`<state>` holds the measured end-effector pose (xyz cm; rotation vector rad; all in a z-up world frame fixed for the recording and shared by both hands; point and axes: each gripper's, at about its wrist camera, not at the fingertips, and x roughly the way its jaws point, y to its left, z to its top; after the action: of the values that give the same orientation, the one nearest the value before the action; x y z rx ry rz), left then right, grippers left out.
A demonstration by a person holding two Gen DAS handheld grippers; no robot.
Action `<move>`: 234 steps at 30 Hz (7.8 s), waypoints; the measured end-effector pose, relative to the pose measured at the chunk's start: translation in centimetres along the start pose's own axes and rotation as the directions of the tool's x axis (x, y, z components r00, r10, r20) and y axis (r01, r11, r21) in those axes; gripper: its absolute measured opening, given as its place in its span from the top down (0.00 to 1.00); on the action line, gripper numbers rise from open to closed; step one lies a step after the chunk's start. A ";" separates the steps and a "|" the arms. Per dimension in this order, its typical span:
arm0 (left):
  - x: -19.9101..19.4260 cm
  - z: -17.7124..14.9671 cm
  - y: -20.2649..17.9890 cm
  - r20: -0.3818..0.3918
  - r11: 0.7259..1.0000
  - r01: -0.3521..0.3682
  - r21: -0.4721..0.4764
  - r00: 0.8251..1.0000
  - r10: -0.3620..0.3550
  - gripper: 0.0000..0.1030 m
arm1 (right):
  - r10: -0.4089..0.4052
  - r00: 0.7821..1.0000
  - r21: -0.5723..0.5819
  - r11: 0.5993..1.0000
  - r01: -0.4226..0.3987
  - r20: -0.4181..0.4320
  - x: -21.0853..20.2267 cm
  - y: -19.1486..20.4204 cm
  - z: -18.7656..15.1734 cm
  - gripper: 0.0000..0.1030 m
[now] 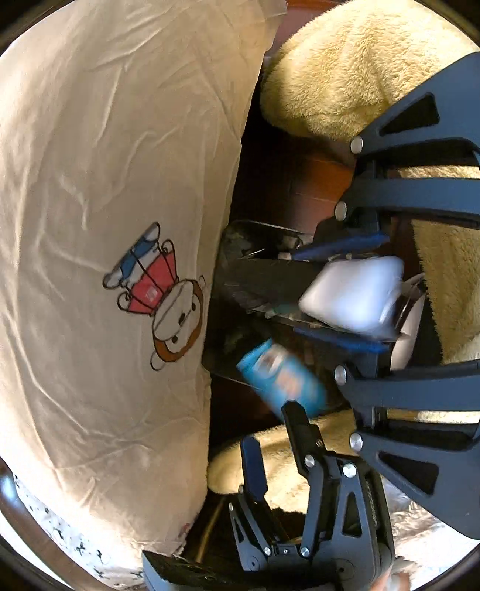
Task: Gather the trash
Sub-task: 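Open both tools over the bin to drop the wipe pack and box, then grasp the fuzzy hair tie with the left tool while the right tool grasps the black-green roller, then lower the hair tie and roller below the bed edge to the bin, then open both tools to release the hair tie and roller into the bin, then grasp the pink-lidded tin with the left tool while the right tool grasps the yellow lotion bottle, then lower the tin and lotion bottle down to the bin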
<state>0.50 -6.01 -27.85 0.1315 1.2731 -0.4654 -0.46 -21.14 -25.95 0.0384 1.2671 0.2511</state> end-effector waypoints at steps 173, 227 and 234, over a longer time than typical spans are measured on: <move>-14.1 22.1 11.8 0.388 0.976 -0.189 -0.110 0.896 0.217 0.09 | -0.128 0.898 0.010 0.991 0.137 0.421 -7.6 -3.2 30.4 0.09; -14.1 23.9 8.0 0.433 0.990 -0.107 -0.094 0.891 0.138 0.35 | -0.067 0.887 -0.114 0.984 0.134 0.456 -12.3 -2.7 24.2 0.18; -16.7 15.7 3.4 0.495 0.991 -0.131 -0.002 0.861 0.115 0.35 | -0.033 0.869 -0.134 0.984 0.114 0.494 -14.4 -1.2 16.5 0.18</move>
<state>12.25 -4.00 -7.97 0.1101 0.7457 -0.3763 11.36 -23.45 -7.66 -0.0809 0.7342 0.2557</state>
